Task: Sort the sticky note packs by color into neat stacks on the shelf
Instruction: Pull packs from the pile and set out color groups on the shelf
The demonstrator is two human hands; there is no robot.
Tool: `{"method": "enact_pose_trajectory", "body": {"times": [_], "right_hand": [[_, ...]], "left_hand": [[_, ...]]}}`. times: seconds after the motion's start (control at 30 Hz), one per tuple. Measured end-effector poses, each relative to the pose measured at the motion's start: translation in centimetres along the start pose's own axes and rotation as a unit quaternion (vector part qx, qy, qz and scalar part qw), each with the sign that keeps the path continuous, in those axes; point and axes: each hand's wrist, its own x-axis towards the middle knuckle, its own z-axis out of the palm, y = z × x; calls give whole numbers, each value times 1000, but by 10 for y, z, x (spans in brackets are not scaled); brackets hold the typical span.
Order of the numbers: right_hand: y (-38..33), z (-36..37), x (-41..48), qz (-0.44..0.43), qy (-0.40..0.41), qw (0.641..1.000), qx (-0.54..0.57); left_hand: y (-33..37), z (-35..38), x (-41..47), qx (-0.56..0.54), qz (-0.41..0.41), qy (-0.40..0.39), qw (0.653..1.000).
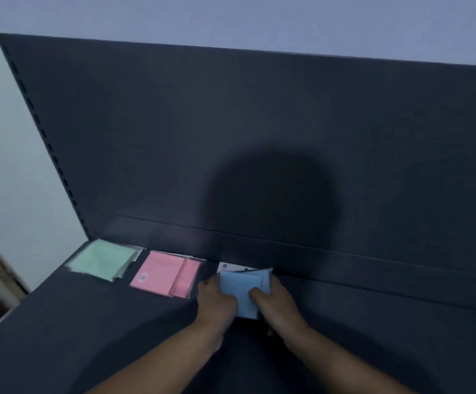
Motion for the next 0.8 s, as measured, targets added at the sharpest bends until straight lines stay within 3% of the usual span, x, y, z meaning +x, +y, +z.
{"method": "enact_pose_trajectory", "body": {"times": [0.13, 0.27, 0.33, 0.4, 0.43, 0.47, 0.53, 0.67, 0.73, 0.8], "right_hand": [[-4, 2, 5, -5, 29, 988, -155], [-14, 4, 0, 4, 85, 898, -432], [-18, 6, -6, -19, 73, 843, -532], [-21, 9, -12, -34, 31, 804, -593], [-22, 10, -15, -26, 26, 801, -597], [-22, 10, -17, -13, 35, 806, -591], [-22, 6, -24, 15, 71, 849, -524], [-15, -10, -38, 85, 28, 973, -212], [-2, -26, -48, 93, 40, 988, -119], [10, -47, -64, 89, 86, 987, -101]], "left_hand": [[8, -10, -7, 40, 57, -57, 996], [0, -18, -14, 151, 163, -149, 964], [-6, -24, -14, 185, 187, -173, 949], [-12, -27, -11, 206, 223, -165, 938], [-15, -28, -9, 208, 241, -151, 936], [-15, -28, -9, 211, 253, -143, 933], [-13, -29, -7, 220, 262, -132, 930], [-15, -23, 4, 316, 270, -76, 907], [-10, -13, 1, 313, 311, -60, 895], [0, 3, -9, 244, 361, -69, 897]]}}
